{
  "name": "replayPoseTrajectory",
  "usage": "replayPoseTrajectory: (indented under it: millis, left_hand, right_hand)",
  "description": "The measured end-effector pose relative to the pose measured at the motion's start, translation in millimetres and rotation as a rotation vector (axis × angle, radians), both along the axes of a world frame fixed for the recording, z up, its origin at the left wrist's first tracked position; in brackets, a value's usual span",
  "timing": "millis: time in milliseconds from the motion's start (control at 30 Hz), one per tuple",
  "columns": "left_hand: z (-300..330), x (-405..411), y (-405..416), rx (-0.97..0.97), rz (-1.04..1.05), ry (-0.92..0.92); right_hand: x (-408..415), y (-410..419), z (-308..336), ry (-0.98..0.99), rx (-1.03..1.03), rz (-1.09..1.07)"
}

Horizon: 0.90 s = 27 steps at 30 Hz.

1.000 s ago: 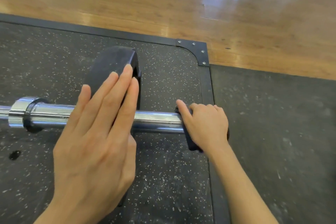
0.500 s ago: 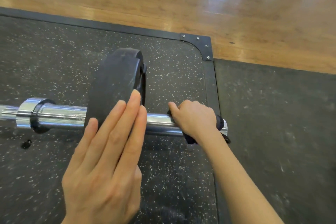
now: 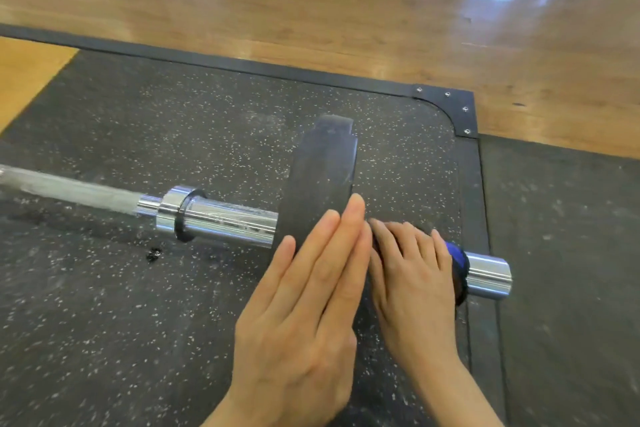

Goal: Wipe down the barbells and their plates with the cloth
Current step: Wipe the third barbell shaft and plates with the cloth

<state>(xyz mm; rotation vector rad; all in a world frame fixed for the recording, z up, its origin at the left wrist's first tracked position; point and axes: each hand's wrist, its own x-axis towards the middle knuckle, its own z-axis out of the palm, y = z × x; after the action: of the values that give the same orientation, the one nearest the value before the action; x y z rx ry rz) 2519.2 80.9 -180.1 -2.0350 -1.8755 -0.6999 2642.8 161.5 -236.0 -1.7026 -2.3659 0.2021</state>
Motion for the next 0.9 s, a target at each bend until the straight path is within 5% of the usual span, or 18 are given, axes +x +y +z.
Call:
replayPoseTrajectory:
  millis: [133, 300, 533, 700, 900]
  left_hand:
    - [-5.3, -1.5, -13.6, -0.013, 0.016, 0.026]
    - [-10.0, 4.3, -32.1, -0.059, 0.022, 0.071]
    - [7.4, -18.7, -52.9, -0.134, -0.08, -0.173]
    - [24.7, -53.9, -49.3, -0.149, 0.088, -0.327]
    - [31.0, -87.7, -57.7, -0.2, 0.279, -0.296]
  right_hand:
    - [9.5, -9.9, -10.1, 0.027, 0.094, 0.163]
    - [-10.2, 24.1, -5.1, -0.258, -0.016, 0.1]
    - [0.5, -5.7, -5.1, 0.006, 0.14, 0.103]
    - [16.9, -28.0, -6.8, -0.068, 0.073, 0.165]
    - [27.0, -45.0, -5.8, -0.014, 0.075, 0.219]
